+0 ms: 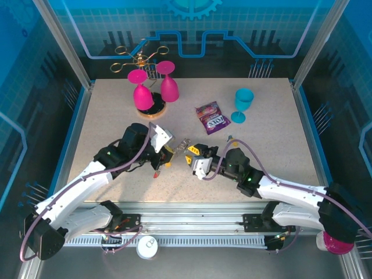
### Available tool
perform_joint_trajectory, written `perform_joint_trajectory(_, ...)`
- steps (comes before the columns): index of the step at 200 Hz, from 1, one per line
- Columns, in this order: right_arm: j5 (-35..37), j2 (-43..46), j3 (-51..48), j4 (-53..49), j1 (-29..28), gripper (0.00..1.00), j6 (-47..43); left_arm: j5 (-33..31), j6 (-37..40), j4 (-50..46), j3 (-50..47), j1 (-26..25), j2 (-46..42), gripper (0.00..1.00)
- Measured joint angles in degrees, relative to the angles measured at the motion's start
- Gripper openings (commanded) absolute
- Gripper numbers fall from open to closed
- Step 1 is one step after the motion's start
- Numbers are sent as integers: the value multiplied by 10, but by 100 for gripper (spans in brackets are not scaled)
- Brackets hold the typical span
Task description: Put the keys on the keyring
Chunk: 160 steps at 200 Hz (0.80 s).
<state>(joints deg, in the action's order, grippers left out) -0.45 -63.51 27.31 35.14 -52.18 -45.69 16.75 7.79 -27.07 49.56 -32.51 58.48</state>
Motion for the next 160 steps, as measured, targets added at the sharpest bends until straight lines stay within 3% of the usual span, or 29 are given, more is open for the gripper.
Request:
perform_joint_trajectory(87, -5, -86, 37, 35, -11, 32, -134, 31, -4, -23, 28, 0, 31, 0)
perform_joint_trajectory(160, 3, -94, 39, 35, -12, 27, -189, 31, -2, -42, 28, 1, 35, 0)
